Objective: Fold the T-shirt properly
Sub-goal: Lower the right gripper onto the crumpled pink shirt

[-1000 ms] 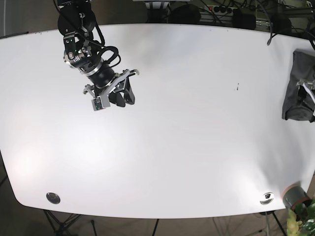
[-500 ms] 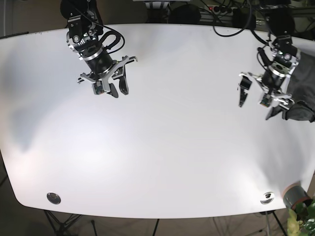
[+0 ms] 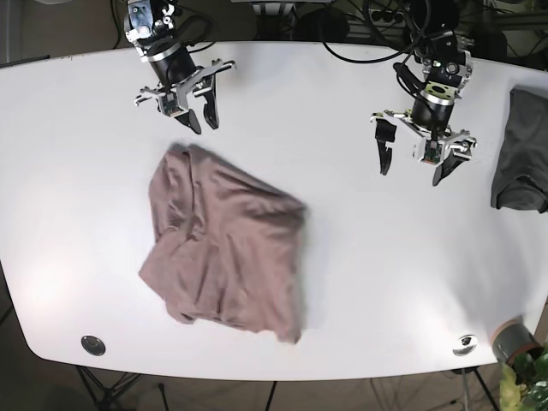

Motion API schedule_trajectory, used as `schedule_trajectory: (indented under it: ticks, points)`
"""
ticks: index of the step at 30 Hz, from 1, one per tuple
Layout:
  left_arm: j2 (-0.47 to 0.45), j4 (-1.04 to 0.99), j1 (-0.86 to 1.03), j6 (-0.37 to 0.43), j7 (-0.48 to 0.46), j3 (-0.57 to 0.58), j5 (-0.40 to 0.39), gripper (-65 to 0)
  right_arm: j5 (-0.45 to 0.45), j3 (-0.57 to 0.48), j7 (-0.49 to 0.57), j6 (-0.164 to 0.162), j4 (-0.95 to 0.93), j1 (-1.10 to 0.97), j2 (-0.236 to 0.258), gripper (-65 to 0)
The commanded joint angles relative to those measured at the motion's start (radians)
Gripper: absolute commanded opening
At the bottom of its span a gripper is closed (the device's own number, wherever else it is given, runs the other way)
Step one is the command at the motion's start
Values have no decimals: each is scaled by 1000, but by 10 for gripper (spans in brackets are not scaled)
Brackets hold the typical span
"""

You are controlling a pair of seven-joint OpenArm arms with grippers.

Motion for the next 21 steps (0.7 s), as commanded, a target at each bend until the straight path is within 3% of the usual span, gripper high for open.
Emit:
schedule_trajectory:
  ticks: [1, 7, 14, 21]
  points:
    - [10, 35, 18, 8, -59, 2, -16, -115, 6, 3, 37, 1, 16, -23, 7, -477]
    - [45, 38, 97, 8, -161, 4, -16, -115, 12, 1, 39, 1, 16, -43, 5, -477]
    - [42, 40, 102, 8, -118, 10, -16, -115, 14, -2, 34, -2, 22, -3, 2, -469]
    - [42, 41, 101, 8, -68, 10, -16, -115, 14, -5, -141, 0, 22, 135, 1, -469]
